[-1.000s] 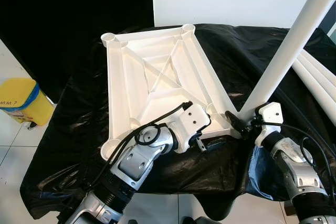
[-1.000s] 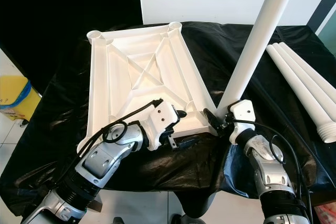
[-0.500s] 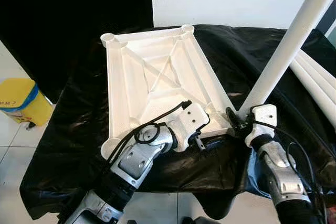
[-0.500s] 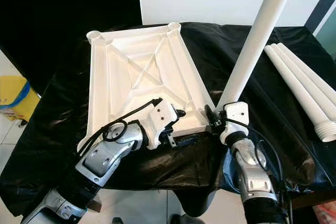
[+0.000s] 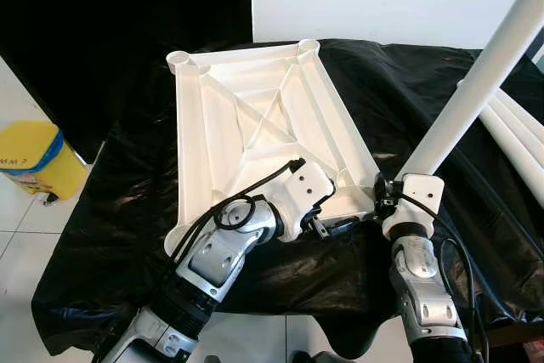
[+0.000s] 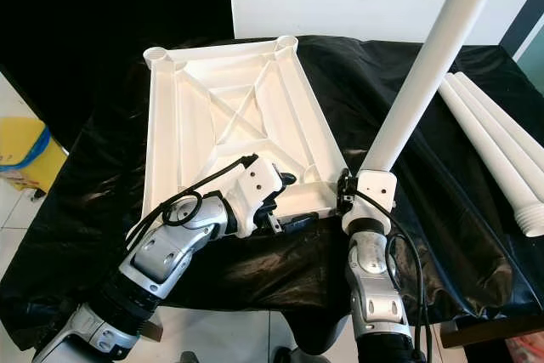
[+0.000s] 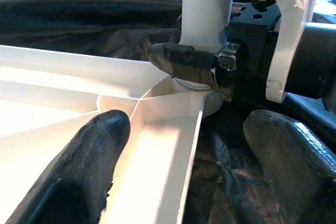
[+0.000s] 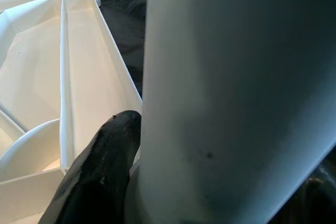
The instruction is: Building children table
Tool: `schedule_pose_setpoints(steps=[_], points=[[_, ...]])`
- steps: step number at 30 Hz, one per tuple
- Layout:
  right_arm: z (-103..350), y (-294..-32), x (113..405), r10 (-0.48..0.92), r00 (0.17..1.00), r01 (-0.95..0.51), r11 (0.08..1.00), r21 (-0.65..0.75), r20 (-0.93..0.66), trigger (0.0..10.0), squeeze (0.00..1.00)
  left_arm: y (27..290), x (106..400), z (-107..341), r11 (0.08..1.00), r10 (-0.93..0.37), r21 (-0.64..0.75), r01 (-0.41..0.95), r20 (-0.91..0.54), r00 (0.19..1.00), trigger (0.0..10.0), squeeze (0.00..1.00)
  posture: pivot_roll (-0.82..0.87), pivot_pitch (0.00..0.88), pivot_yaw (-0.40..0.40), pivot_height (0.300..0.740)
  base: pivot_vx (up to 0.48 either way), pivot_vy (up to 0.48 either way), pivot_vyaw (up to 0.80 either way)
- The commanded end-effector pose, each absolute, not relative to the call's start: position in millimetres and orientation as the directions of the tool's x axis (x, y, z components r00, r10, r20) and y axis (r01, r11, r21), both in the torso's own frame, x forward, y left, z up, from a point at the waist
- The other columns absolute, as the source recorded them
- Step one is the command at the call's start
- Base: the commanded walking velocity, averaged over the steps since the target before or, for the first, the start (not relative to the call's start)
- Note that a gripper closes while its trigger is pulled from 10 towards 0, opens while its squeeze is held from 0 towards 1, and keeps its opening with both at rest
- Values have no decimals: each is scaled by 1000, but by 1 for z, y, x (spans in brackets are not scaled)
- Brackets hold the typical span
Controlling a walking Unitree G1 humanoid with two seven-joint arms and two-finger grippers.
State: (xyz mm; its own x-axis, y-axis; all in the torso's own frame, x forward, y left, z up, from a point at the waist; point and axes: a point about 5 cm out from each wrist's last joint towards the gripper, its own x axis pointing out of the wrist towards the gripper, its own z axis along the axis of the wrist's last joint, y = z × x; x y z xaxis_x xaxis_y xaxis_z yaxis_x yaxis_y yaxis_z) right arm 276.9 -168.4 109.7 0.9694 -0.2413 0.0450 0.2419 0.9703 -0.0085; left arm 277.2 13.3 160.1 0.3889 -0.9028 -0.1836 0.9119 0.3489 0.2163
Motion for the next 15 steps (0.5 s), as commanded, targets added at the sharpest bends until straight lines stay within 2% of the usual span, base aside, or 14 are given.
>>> schedule_pose_setpoints(steps=[1, 5, 10, 11, 15], points=[[82, -169, 266, -255, 963, 255, 967, -10, -91, 10000, 0, 11, 276, 157, 349, -903, 216, 912, -185, 389, 10000, 0, -71, 100, -54, 740, 0, 0, 0], [86, -169, 265, -236, 970, 236, 972, -7, -59, 10000, 0, 10, 276, 157, 346, -904, 217, 913, -185, 387, 10000, 0, -69, 93, -53, 740, 0, 0, 0], [90, -168, 265, -210, 977, 210, 978, -15, -26, 10000, 0, 15, 284, 158, 385, -885, 230, 894, -184, 428, 10000, 0, -72, 95, -51, 740, 0, 0, 0], [93, -168, 265, -210, 978, 210, 978, -16, -13, 10000, 961, 17, 288, 160, 408, -875, 232, 883, -177, 451, 10000, 0, -73, 102, -47, 740, 0, 0, 0], [97, -170, 262, -202, 979, 202, 979, -17, 8, 10000, 1000, 21, 296, 163, 453, -853, 238, 859, -164, 495, 10000, 0, -65, 99, -50, 740, 0, 0, 0]])
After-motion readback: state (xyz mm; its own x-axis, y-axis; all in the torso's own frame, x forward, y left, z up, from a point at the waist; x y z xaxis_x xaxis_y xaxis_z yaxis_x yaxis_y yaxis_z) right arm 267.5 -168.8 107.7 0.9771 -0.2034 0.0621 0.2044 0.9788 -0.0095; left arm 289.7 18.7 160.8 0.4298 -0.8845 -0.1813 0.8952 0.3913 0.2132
